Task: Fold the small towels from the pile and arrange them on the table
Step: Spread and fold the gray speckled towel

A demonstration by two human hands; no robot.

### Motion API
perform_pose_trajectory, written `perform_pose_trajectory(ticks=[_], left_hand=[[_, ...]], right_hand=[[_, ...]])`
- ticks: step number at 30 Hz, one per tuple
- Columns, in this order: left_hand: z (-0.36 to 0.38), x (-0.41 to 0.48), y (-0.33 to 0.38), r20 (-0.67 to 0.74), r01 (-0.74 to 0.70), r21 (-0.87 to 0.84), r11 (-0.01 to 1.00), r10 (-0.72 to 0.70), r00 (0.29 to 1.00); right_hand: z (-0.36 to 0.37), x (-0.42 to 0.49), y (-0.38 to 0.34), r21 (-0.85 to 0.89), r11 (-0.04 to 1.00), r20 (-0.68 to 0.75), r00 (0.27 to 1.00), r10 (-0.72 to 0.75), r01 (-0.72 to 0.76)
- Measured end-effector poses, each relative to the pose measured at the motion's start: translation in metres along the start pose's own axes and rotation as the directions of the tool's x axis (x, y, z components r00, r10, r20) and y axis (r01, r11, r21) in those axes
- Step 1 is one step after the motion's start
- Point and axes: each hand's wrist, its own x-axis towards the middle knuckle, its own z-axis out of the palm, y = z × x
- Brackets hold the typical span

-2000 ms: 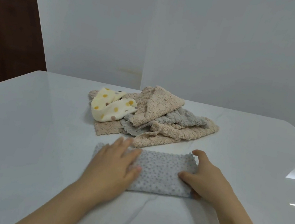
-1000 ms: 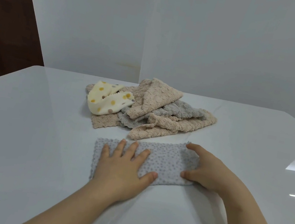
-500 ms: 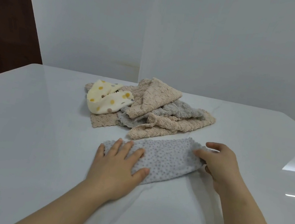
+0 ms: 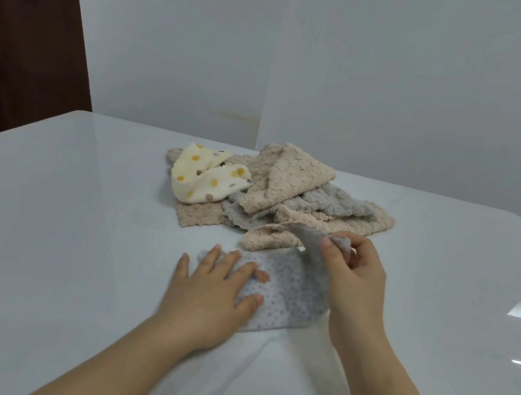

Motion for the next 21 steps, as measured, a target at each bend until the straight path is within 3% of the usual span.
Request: perform_pose_trajectory(ticks=[2, 4, 5, 7, 8, 10, 12, 14, 16, 19, 21], left_hand=[[-0.007, 0.001, 0.000, -0.158, -0.007, -0.084, 0.996, -0.006, 0.987], [-0.017, 0.001, 0.000, -0.296, -0.004, -0.334, 0.943, -0.101, 0.950], [-0.022, 0.000, 0.001, -0.274, -0.007, -0.557, 0.830, -0.176, 0.945], [-0.030, -0.001, 0.005, -0.093, 0.002, -0.924, 0.383, -0.228, 0.969], [-0.032, 0.000, 0.005, -0.041, 0.008, -0.977, 0.214, -0.224, 0.974], [-0.032, 0.004, 0.000, -0.019, -0.003, -0.997, 0.077, -0.212, 0.977], [-0.028, 0.009, -0.005, -0.056, -0.035, -0.995, 0.097, -0.226, 0.973], [-0.024, 0.011, -0.011, -0.089, -0.038, -0.978, 0.206, -0.244, 0.966], [-0.023, 0.009, -0.014, -0.122, -0.041, -0.955, 0.295, -0.263, 0.957], [-0.023, 0.008, -0.021, -0.188, -0.039, -0.887, 0.459, -0.282, 0.941], [-0.024, 0.006, -0.025, -0.217, -0.026, -0.800, 0.600, -0.248, 0.944]], right_hand=[[0.010, -0.007, 0.000, -0.041, 0.995, 0.041, 0.995, -0.087, 0.088], [0.017, -0.015, 0.001, -0.090, 0.982, 0.130, 0.980, -0.153, 0.166], [0.019, -0.019, 0.002, -0.118, 0.973, 0.181, 0.968, -0.176, 0.199], [0.023, -0.025, 0.006, -0.169, 0.954, 0.280, 0.940, -0.193, 0.246], [0.024, -0.027, 0.007, -0.184, 0.948, 0.326, 0.926, -0.191, 0.260], [0.025, -0.030, 0.010, -0.208, 0.938, 0.414, 0.894, -0.172, 0.277], [0.025, -0.032, 0.012, -0.212, 0.946, 0.497, 0.861, -0.111, 0.244], [0.022, -0.032, 0.009, -0.172, 0.969, 0.547, 0.835, -0.054, 0.175], [0.017, -0.029, 0.005, -0.158, 0.969, 0.510, 0.856, -0.086, 0.191], [0.006, -0.019, 0.006, -0.360, 0.886, 0.419, 0.899, -0.125, 0.291], [0.000, -0.016, 0.010, -0.527, 0.777, 0.464, 0.882, -0.076, 0.344]])
